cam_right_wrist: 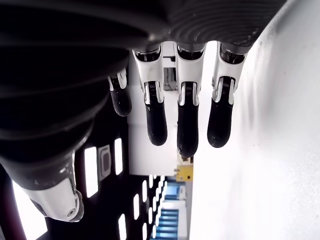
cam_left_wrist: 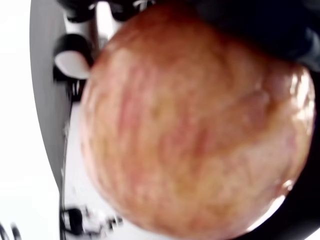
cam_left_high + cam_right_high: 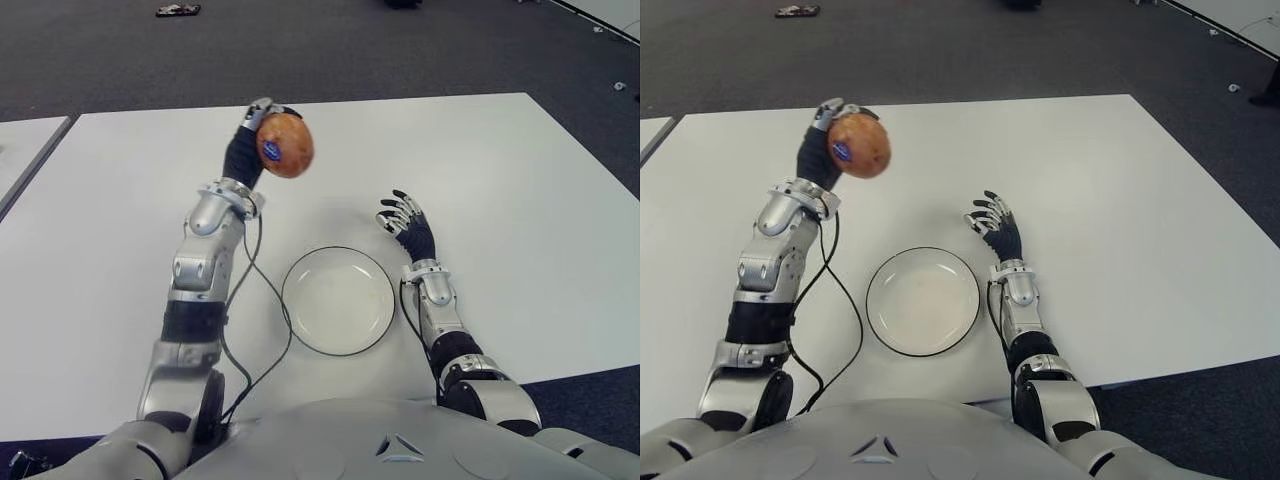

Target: Put the apples into the plate.

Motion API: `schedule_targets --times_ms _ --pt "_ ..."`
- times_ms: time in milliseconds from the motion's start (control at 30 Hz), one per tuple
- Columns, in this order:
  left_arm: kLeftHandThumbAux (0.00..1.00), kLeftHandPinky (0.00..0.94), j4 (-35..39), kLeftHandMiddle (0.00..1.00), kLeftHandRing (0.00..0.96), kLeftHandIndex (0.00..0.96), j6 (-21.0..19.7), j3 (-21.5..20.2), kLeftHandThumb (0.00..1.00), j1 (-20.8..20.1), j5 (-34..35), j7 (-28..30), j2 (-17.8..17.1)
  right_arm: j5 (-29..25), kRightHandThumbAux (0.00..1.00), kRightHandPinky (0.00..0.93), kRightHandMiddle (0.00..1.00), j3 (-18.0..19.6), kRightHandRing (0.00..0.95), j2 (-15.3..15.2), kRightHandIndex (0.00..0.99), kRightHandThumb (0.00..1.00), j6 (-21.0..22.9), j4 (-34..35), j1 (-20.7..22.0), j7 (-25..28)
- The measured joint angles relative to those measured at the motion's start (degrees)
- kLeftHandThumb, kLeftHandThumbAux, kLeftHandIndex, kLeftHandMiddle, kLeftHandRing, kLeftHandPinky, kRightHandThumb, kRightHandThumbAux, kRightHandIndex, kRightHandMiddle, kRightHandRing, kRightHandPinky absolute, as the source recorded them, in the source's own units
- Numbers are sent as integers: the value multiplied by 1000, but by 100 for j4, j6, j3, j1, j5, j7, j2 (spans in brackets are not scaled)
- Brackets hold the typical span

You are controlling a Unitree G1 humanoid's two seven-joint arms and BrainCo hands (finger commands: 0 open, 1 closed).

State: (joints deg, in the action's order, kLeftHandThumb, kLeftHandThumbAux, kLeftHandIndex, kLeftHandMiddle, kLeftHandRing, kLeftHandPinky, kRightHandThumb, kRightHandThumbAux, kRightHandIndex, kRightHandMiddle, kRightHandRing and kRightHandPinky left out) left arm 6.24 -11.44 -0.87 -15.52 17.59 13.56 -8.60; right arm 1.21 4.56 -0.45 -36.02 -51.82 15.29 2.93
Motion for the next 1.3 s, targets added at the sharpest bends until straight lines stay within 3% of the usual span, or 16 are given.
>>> schedule_targets --times_ms 267,567,733,1067,1300 --pt "747 914 879 896 918 804 -593 516 579 434 172 213 143 0 694 378 290 1 335 -2 141 258 -1 -87 60 -15" --pt "743 902 1421 899 916 814 -620 877 563 634 160 536 84 17 688 367 278 -3 332 11 144 256 -26 -169 110 -132" --pt "742 902 1501 896 906 812 -306 1027 539 641 -54 739 -64 44 693 357 269 -13 326 19 145 249 -64 -206 126 -239" --pt "759 888 379 891 894 838 2204 1595 468 816 -1931 561 -280 80 683 366 271 -24 330 45 142 257 -187 -264 138 -354" --pt "760 889 -758 892 891 845 3675 1769 489 811 -3307 -171 -428 92 679 361 272 -80 329 34 142 234 -298 -307 134 -376"
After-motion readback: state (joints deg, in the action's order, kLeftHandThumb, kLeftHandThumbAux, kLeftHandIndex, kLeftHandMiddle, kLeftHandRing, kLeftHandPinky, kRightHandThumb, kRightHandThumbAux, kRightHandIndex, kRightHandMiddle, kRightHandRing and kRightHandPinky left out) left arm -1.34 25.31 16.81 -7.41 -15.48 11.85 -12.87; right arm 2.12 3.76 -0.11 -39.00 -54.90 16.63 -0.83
